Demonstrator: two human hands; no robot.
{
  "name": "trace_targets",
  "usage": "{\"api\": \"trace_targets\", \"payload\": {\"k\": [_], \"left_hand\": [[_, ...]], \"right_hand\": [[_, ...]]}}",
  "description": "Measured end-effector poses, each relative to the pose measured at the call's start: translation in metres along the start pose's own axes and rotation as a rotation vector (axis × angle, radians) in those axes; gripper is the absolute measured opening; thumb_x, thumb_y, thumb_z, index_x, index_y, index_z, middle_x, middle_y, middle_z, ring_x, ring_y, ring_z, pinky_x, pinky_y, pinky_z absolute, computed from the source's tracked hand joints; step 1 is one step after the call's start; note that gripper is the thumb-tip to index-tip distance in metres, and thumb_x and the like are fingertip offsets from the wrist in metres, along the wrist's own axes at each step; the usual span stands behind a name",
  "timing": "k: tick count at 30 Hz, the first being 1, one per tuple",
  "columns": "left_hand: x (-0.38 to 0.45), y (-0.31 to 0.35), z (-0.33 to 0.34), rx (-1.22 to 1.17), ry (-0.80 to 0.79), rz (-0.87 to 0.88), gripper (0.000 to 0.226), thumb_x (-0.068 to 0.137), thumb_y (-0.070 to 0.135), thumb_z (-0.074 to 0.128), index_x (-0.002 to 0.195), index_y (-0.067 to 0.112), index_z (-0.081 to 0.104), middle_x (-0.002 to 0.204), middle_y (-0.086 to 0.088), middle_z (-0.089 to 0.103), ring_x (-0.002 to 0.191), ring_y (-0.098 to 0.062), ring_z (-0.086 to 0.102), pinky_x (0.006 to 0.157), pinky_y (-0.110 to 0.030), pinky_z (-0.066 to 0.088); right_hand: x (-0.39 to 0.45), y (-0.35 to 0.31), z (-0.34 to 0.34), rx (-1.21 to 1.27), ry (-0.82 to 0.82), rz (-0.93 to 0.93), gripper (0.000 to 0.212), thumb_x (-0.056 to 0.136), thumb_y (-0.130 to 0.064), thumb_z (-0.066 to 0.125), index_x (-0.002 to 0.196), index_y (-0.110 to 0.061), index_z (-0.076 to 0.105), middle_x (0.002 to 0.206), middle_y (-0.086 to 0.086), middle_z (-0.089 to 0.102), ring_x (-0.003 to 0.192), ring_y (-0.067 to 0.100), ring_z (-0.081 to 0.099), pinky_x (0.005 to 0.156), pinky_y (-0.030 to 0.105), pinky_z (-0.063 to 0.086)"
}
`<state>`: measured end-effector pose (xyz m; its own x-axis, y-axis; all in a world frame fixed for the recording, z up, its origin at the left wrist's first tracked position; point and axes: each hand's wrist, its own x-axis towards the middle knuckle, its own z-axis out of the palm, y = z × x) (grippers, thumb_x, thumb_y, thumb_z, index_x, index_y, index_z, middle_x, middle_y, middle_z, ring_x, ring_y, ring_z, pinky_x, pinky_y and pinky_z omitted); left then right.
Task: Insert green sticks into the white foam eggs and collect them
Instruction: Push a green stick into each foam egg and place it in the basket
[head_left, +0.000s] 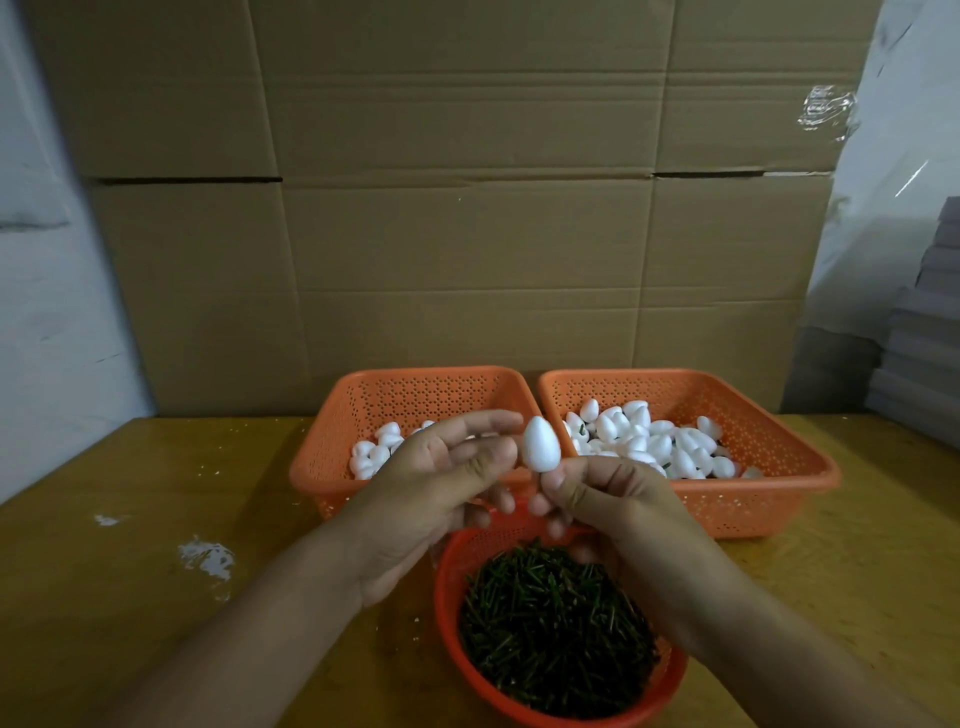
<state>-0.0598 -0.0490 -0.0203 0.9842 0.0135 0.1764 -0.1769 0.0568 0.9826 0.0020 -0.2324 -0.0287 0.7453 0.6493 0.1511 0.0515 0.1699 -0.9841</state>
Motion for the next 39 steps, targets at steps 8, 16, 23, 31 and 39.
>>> {"api": "trace_targets", "payload": {"k": [8,16,23,31,39], "left_hand": [[0.004,-0.002,-0.003,-0.052,0.161,-0.025,0.018,0.097,0.025,0.059,0.107,0.030,0.074,0.110,0.000,0.075,0.070,-0.010,0.065,0.058,-0.022,0.051],[0.004,-0.001,-0.004,-0.048,0.157,-0.030,0.024,0.100,0.017,0.057,0.102,0.032,0.075,0.107,0.000,0.075,0.071,-0.010,0.064,0.058,-0.022,0.051],[0.006,-0.003,-0.005,-0.048,0.154,-0.035,0.024,0.099,0.015,0.058,0.103,0.031,0.075,0.107,-0.002,0.075,0.071,-0.011,0.065,0.059,-0.021,0.051],[0.009,-0.002,-0.016,-0.058,0.204,-0.002,0.023,0.098,0.012,0.058,0.111,0.025,0.072,0.105,-0.003,0.075,0.069,-0.011,0.065,0.057,-0.022,0.051],[0.016,0.005,-0.032,0.074,0.358,0.054,0.020,0.098,0.012,0.059,0.108,0.024,0.071,0.104,-0.002,0.076,0.068,-0.010,0.066,0.055,-0.022,0.052]], "right_hand": [[0.004,-0.002,-0.006,0.026,0.125,-0.011,0.015,0.076,-0.033,0.072,0.074,-0.019,0.076,0.073,0.000,0.070,0.060,0.004,0.057,0.048,0.016,0.042],[0.015,-0.023,-0.063,-0.471,0.546,-0.096,0.016,0.091,-0.020,0.069,0.078,-0.013,0.075,0.067,-0.001,0.074,0.052,0.004,0.062,0.047,0.020,0.046],[0.020,-0.030,-0.106,-0.262,0.788,0.058,0.016,0.096,-0.020,0.060,0.085,-0.012,0.068,0.089,0.008,0.074,0.077,0.022,0.066,0.067,0.037,0.053],[0.010,-0.027,-0.065,-0.662,0.032,0.037,0.012,0.094,-0.017,0.066,0.097,-0.025,0.075,0.086,-0.003,0.076,0.072,0.007,0.069,0.063,0.020,0.054],[-0.003,-0.012,-0.033,-1.297,-0.624,0.015,0.054,0.085,-0.055,0.068,0.135,-0.056,0.047,0.147,-0.032,0.039,0.125,-0.016,0.038,0.089,0.002,0.034]]}}
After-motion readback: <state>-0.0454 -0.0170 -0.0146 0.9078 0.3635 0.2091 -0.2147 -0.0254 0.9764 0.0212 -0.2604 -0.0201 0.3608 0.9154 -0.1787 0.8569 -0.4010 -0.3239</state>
